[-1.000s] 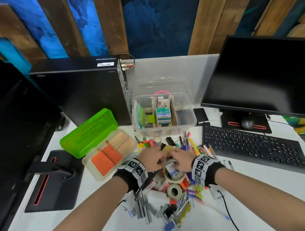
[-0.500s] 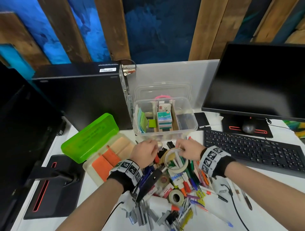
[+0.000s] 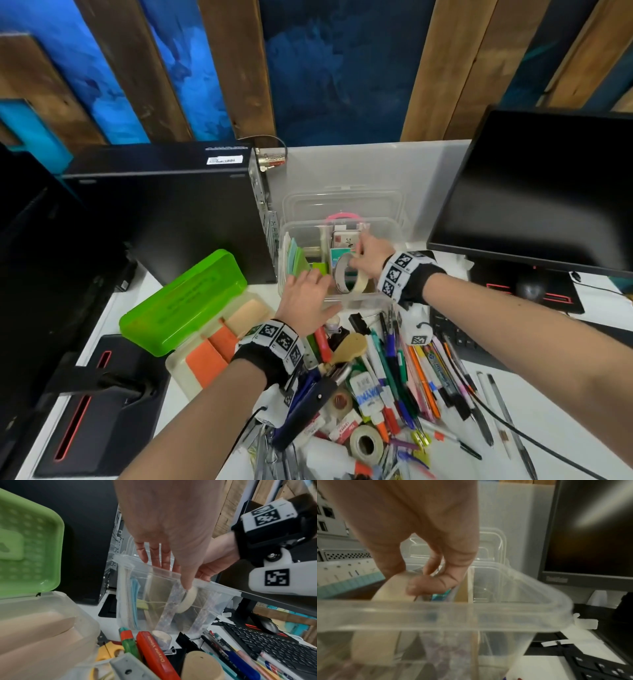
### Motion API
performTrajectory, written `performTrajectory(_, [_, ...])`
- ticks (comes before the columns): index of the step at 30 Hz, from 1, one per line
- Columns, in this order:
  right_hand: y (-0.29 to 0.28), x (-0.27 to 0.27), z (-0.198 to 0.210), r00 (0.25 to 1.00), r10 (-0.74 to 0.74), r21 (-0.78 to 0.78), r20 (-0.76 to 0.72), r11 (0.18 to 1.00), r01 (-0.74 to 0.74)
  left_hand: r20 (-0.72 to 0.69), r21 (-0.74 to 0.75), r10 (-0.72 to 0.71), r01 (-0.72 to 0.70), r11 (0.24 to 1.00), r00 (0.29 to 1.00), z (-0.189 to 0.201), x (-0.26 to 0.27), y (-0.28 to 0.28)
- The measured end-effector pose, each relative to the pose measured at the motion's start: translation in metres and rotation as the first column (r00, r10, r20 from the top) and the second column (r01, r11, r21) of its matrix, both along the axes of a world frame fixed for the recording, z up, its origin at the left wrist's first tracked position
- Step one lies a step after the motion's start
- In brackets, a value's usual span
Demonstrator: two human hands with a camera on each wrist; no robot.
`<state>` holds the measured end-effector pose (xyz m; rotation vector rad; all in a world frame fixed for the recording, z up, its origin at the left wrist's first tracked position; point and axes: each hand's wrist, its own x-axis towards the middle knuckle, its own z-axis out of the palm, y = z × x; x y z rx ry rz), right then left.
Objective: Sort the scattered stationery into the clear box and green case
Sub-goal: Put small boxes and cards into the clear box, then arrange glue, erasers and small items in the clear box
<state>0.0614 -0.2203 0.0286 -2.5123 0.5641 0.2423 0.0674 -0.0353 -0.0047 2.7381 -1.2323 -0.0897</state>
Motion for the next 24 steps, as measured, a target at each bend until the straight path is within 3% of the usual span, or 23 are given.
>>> performTrajectory(2, [0.009, 0.007, -0.008, 0.996, 0.056, -0.093, -0.066, 0.994, -0.062, 0.022, 0.031, -0.001, 0.001, 1.000, 1.000, -0.003, 0.001, 0.000])
performTrajectory(11, [0.007, 0.053, -0.062, 0.932, 0.223, -0.158, -0.285, 0.948, -0.275, -0.008, -0.019, -0.014, 0.014, 1.000, 1.000, 0.000, 0.001, 0.004])
performTrajectory(16, [0.008, 0.059, -0.057, 0.890, 0.252, -0.160, -0.380, 0.930, -0.332, -0.013, -0.016, -0.034, 0.034, 0.999, 0.999, 0.001, 0.000, 0.006])
performTrajectory(20, [0.001, 0.065, -0.080, 0.880, 0.278, -0.232, -0.385, 0.894, -0.384, 0.015, 0.018, -0.060, 0.059, 0.998, 0.998, 0.002, 0.001, 0.007])
performTrajectory(24, [0.009, 0.052, -0.071, 0.888, 0.289, -0.299, -0.358, 0.865, -0.402, 0.024, -0.008, -0.066, 0.067, 0.998, 0.997, 0.007, 0.003, 0.014])
